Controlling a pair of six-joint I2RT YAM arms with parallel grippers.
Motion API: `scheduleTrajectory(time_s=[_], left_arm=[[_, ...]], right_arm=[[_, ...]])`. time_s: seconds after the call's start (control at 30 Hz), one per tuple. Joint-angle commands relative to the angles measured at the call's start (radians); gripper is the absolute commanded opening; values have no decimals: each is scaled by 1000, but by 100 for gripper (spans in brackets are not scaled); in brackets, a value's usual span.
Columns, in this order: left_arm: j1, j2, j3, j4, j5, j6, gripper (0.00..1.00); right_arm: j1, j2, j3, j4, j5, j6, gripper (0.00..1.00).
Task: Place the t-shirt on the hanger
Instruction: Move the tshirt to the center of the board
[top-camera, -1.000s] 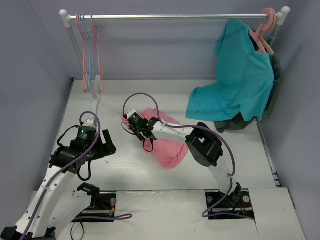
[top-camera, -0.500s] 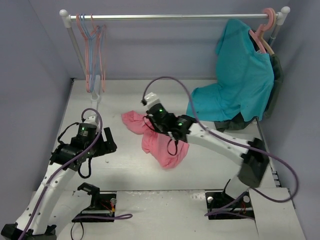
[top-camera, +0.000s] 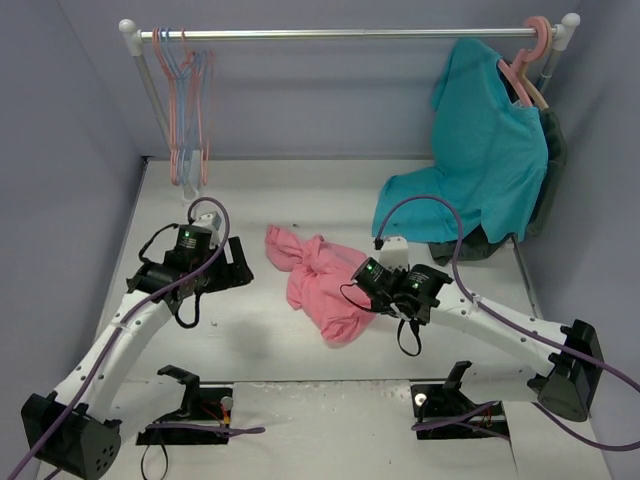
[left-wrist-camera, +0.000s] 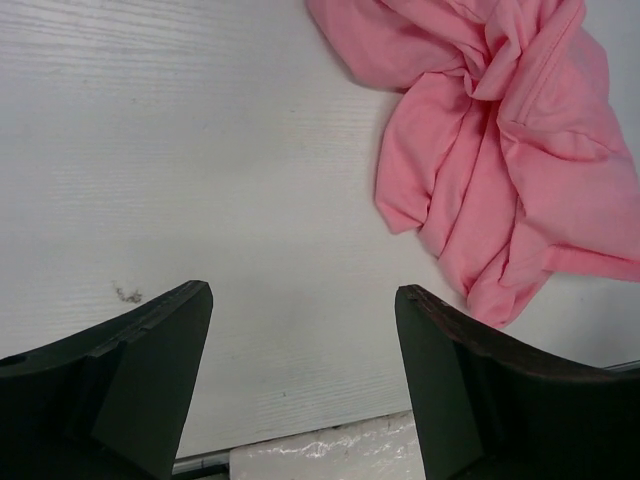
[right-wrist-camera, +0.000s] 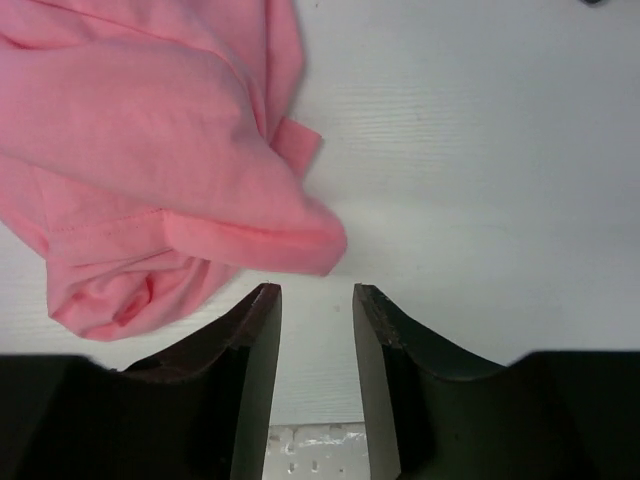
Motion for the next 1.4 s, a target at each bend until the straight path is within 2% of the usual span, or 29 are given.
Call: scheduleTrajectory(time_s=[0.0,0.07,0.13,0.3,0.4,0.53,0.73,0.87,1.0,1.07,1.2,1.23,1.37], left_arm=[[0,70,16,139,38,12,74],[0,108,33,188,44,14,74],[-2,174,54,244,52,14,74],[-5,373,168,371,99,6,70],[-10,492,243,440,122,-17,66],[-17,622,337,488,129,-24,66],[-19,815,467,486,127,-24,65],[-19,910,501,474,116,-20,58],[-19,941,498,491,133,-24,53],[-19,955,496,506,141,-30,48],[-19,969,501,509,165,-38,30],[-19,967,504,506,167,-38,23],[-19,926,499,491,158,-37,4]], right_arm=[[1,-36,25,-11,78,55,37],[3,-33,34,139,23,-106,45],[4,-26,48,263,6,-182,50],[-4,101,140,444,-58,-422,50],[-27,200,173,507,-116,-498,49],[-100,286,192,575,-253,-510,49],[-136,392,233,612,-315,-535,50],[-139,442,253,617,-338,-541,50],[-139,454,244,626,-353,-537,50],[-140,462,236,629,-353,-535,50],[-142,481,229,632,-358,-533,48],[-140,487,227,632,-361,-533,46],[-142,497,217,643,-368,-538,35]])
